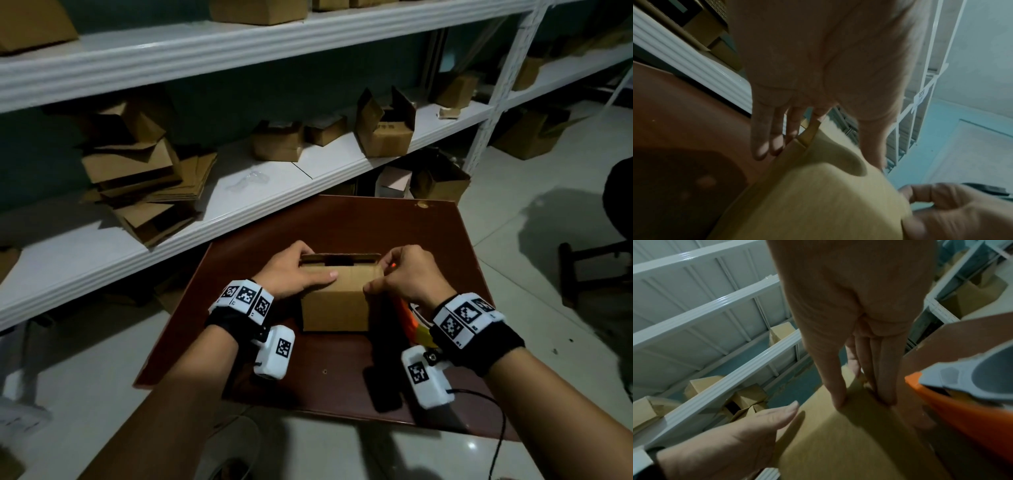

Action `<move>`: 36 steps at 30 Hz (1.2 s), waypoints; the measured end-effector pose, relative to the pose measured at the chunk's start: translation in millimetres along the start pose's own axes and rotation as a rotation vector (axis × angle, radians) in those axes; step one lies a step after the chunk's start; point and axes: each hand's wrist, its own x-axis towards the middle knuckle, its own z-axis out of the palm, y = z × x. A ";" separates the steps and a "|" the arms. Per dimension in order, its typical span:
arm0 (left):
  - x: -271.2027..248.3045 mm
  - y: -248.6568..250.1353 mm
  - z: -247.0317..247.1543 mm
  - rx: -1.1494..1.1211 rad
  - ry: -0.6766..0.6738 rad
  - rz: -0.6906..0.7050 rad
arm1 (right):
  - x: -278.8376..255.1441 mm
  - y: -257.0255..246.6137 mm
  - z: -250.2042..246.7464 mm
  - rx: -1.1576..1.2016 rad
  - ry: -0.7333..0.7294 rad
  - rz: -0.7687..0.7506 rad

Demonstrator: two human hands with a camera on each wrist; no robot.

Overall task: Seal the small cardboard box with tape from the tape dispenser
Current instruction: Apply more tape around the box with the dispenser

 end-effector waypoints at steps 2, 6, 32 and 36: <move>-1.8 0.3 -3.1 0.003 0.007 0.039 | -1.0 -1.4 -3.8 -0.041 -0.046 0.013; -7.4 5.4 -5.4 0.092 0.027 0.064 | -3.3 0.6 -9.9 -0.123 -0.133 0.010; 11.4 -12.3 14.9 -0.231 0.058 -0.215 | 2.4 37.8 -10.4 -0.603 -0.136 0.117; 6.8 -14.4 17.1 -0.333 0.034 -0.260 | 9.2 35.2 -31.3 -0.270 0.018 0.146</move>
